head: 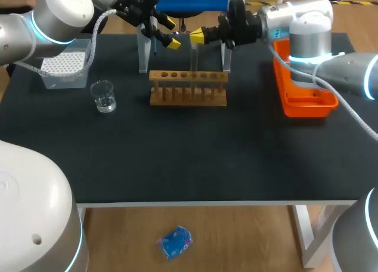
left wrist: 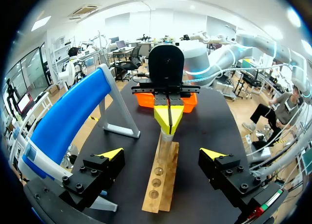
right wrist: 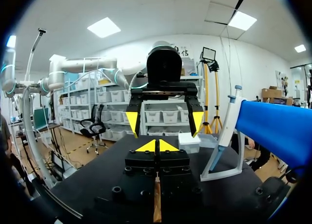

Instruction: Invert the test tube, pick up the pipette, mount the tip to pipette, aspirate from beaker and dispense into the tube, eject the tip, return the pipette, and cap with the stopper.

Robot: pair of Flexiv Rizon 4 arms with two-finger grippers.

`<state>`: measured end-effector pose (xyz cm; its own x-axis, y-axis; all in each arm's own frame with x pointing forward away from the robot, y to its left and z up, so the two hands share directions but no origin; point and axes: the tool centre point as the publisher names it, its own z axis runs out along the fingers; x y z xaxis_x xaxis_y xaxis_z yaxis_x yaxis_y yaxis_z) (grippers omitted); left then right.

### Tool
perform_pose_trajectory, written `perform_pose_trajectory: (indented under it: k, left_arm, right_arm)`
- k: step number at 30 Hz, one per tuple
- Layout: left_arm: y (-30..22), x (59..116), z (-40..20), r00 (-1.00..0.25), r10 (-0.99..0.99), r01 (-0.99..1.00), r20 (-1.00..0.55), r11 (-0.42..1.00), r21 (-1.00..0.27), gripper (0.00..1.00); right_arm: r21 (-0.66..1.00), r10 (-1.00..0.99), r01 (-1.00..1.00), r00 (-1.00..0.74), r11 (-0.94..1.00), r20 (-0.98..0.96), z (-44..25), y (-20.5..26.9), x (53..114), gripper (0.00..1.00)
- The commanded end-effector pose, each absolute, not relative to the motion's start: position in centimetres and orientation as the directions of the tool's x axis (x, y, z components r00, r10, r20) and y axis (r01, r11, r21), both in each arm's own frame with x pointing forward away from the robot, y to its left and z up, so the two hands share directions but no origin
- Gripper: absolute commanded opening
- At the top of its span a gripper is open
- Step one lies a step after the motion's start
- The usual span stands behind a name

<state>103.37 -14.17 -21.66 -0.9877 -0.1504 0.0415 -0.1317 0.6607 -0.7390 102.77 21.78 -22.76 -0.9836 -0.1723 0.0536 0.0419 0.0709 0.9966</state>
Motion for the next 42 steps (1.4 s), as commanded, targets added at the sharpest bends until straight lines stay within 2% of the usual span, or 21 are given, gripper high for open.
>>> perform_pose_trajectory:
  k: [1, 28, 29, 30, 31, 32, 33, 42]
  left_arm:
    - [-14.1, 103.4, -21.6, -0.988, -0.149, -0.133, 0.044, 0.663, -0.736, 1.00]
    - [-14.1, 103.4, -21.6, -0.988, -0.149, -0.133, 0.044, 0.663, -0.736, 1.00]
    - [-14.1, 103.4, -21.6, -0.988, -0.149, -0.133, 0.044, 0.663, -0.736, 1.00]
    - [-14.1, 103.4, -21.6, -0.988, -0.149, -0.133, 0.044, 0.663, -0.736, 1.00]
    - [-14.1, 103.4, -21.6, -0.988, -0.149, -0.133, 0.044, 0.663, -0.736, 1.00]
    - [-14.1, 103.4, -21.6, -0.988, -0.149, -0.133, 0.044, 0.663, -0.736, 1.00]
    - [-14.1, 103.4, -21.6, -0.988, -0.149, -0.133, 0.044, 0.663, -0.736, 1.00]
    - [-14.1, 103.4, -21.6, -0.988, -0.149, -0.133, 0.044, 0.663, -0.736, 1.00]
  right_arm:
    - [0.996, -0.177, 0.044, -0.983, 0.072, 0.056, -24.0, 21.7, 103.0, 0.00]
    - [0.994, -0.171, -0.037, -0.985, 0.099, -0.020, -19.2, 20.4, 102.5, 0.00]
    - [0.994, -0.170, -0.038, -0.985, 0.099, -0.021, -19.0, 20.2, 102.3, 0.35]
    - [0.994, -0.168, -0.043, -0.985, 0.101, -0.026, -18.8, 20.0, 102.2, 0.49]
    - [0.993, -0.165, -0.048, -0.986, 0.110, -0.029, -18.6, 19.8, 102.1, 0.55]
    - [0.991, -0.162, -0.050, -0.986, 0.122, -0.030, -18.5, 19.6, 102.0, 0.75]
    - [0.989, -0.161, -0.049, -0.987, 0.136, -0.027, -18.3, 19.4, 101.8, 1.00]
    - [0.959, -0.087, -0.053, -0.996, 0.280, -0.029, -17.0, 16.7, 100.7, 1.00]
